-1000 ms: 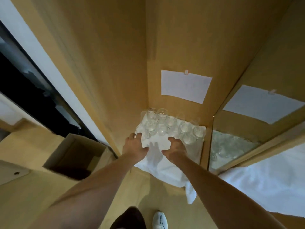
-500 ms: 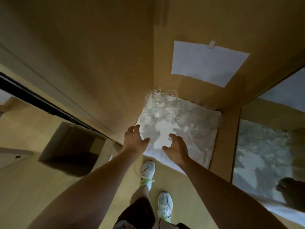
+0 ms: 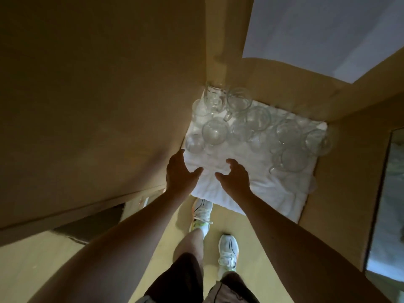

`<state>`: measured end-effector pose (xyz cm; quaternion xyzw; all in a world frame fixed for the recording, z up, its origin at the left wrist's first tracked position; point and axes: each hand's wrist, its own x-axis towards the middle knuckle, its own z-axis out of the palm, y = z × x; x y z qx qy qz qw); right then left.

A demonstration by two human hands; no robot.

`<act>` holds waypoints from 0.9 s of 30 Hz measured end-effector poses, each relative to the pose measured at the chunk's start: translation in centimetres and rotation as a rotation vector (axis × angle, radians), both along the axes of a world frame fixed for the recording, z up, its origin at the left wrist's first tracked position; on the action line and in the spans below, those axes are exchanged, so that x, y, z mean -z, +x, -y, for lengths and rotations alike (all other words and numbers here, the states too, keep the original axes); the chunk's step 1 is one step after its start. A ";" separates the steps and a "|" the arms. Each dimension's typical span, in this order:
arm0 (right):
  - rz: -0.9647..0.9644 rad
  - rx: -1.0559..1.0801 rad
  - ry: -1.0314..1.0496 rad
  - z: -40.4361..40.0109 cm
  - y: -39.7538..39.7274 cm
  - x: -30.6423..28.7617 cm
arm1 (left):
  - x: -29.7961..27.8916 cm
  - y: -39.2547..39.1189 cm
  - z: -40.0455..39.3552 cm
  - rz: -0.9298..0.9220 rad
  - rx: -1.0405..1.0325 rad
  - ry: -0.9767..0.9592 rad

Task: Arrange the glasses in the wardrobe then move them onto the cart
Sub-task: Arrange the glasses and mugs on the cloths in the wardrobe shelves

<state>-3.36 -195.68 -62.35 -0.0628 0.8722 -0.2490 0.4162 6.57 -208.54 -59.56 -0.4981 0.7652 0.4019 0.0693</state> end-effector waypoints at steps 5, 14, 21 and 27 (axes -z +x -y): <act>0.060 0.068 -0.025 1.9 -1.3 4.2 | 4.3 -1.5 1.3 -0.020 -0.094 0.045; 0.233 0.324 -0.170 5.3 -2.3 8.9 | 9.5 -2.2 2.4 -0.114 -0.168 0.029; 0.350 0.467 -0.290 6.2 -2.9 10.8 | 10.6 -2.5 2.6 -0.216 -0.206 0.078; 0.327 0.437 -0.311 5.8 -2.8 11.1 | 10.6 -2.9 2.9 -0.266 -0.187 0.053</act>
